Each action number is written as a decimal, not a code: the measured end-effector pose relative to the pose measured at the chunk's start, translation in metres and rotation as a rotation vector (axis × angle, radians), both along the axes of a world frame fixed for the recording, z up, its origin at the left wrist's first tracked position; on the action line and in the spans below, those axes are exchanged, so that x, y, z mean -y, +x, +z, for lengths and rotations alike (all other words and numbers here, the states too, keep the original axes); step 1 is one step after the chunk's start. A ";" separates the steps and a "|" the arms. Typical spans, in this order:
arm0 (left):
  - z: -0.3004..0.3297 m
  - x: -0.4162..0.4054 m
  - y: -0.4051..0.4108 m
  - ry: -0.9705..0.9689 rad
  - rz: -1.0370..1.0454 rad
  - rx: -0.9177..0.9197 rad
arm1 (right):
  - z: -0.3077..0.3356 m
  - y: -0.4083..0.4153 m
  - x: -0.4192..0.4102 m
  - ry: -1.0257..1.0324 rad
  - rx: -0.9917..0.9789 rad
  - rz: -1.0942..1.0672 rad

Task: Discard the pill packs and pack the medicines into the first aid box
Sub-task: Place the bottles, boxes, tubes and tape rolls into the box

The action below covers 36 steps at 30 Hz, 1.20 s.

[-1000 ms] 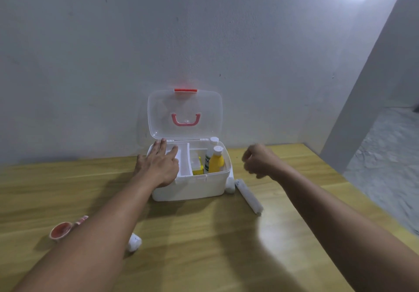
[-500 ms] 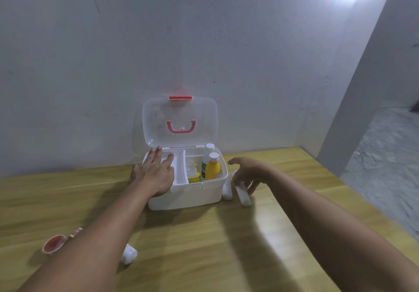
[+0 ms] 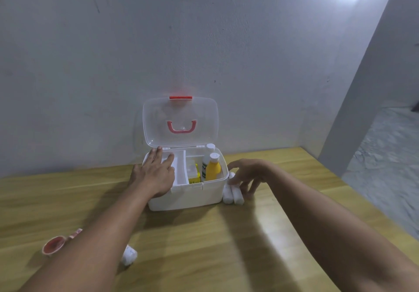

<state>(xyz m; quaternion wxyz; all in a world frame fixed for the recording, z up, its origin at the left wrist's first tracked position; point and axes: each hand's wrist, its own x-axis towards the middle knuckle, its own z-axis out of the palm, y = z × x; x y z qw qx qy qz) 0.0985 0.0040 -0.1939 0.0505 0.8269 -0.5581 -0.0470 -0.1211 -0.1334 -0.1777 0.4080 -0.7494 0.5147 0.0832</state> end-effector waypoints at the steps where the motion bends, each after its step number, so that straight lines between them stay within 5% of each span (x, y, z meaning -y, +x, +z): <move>1: 0.000 0.000 0.000 0.001 0.000 -0.001 | 0.000 0.001 -0.001 0.004 -0.007 0.019; 19: 0.001 -0.001 -0.001 -0.001 0.005 -0.006 | -0.003 -0.027 -0.004 -0.191 0.360 -0.207; 28: 0.003 -0.002 -0.003 0.002 0.015 -0.016 | 0.071 -0.027 -0.027 -0.786 0.605 -0.181; 36: 0.005 -0.003 -0.005 -0.014 0.016 -0.020 | 0.044 0.022 -0.075 -0.949 0.645 0.085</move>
